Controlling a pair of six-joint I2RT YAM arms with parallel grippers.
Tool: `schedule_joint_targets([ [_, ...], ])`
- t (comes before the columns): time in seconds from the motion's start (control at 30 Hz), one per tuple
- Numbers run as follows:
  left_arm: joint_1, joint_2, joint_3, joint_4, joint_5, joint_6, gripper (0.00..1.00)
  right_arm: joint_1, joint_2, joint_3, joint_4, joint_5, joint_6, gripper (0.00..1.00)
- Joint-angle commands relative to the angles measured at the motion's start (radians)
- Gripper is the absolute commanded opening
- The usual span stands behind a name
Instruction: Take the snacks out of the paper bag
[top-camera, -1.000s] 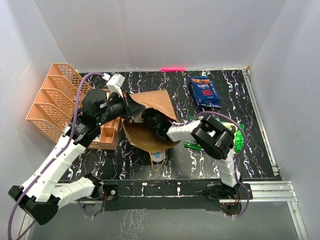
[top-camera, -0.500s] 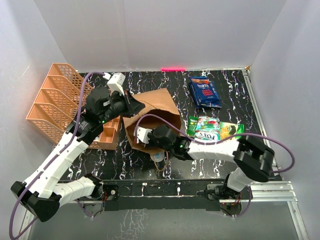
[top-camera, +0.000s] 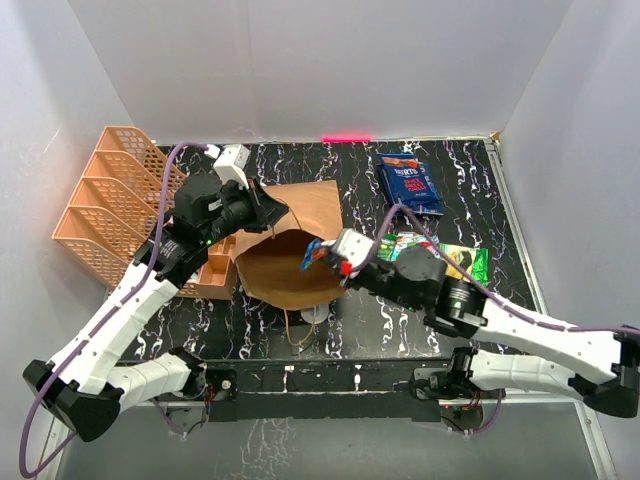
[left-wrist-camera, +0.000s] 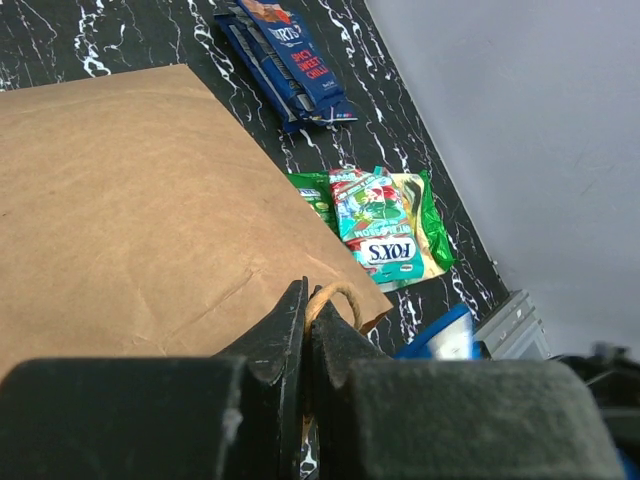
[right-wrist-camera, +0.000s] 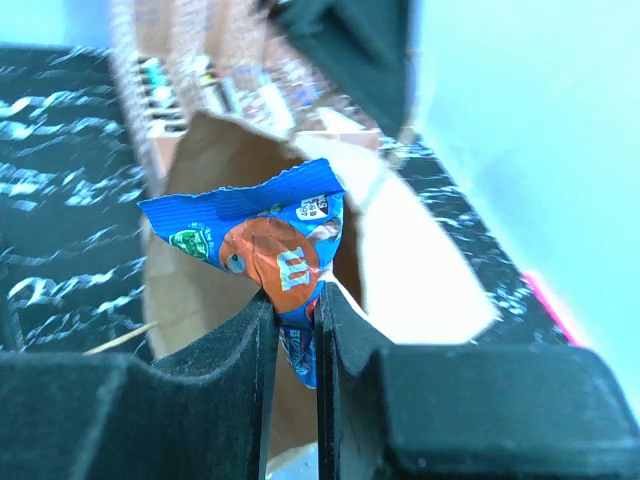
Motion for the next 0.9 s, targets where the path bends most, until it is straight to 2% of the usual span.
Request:
schedule_joint_targets([
  [0.0,0.002,0.000,0.035,0.020,-0.026,-0.001,0.00,0.001,-0.080,0.077,-0.016,0.387,0.071,0.08],
  [0.13,0.002,0.002,0.025,0.031,-0.020,-0.009,0.00,-0.041,-0.036,0.111,-0.030,0.937,0.180,0.08],
  [0.2,0.002,0.001,0.024,0.031,-0.020,-0.011,0.00,-0.109,-0.002,0.152,-0.175,0.982,0.339,0.08],
  [0.27,0.001,-0.001,0.025,0.028,-0.020,-0.009,0.00,-0.229,0.031,0.198,-0.377,0.918,0.535,0.08],
  [0.33,0.001,-0.002,0.028,0.024,-0.021,-0.004,0.00,-0.386,0.057,0.216,-0.501,0.772,0.704,0.08],
  [0.43,0.001,-0.005,0.032,0.016,-0.025,0.004,0.00,-0.622,0.127,0.222,-0.648,0.543,0.823,0.08],
  [0.53,0.001,-0.012,0.032,0.012,-0.027,0.008,0.00,-0.797,0.189,0.220,-0.703,0.414,0.828,0.08],
  [0.77,0.001,-0.037,0.019,0.009,-0.041,0.015,0.00,-1.095,0.263,0.151,-0.697,0.291,0.765,0.09],
  [0.87,0.001,-0.045,0.013,0.011,-0.042,0.016,0.00,-1.119,0.275,0.104,-0.686,0.242,0.787,0.11],
])
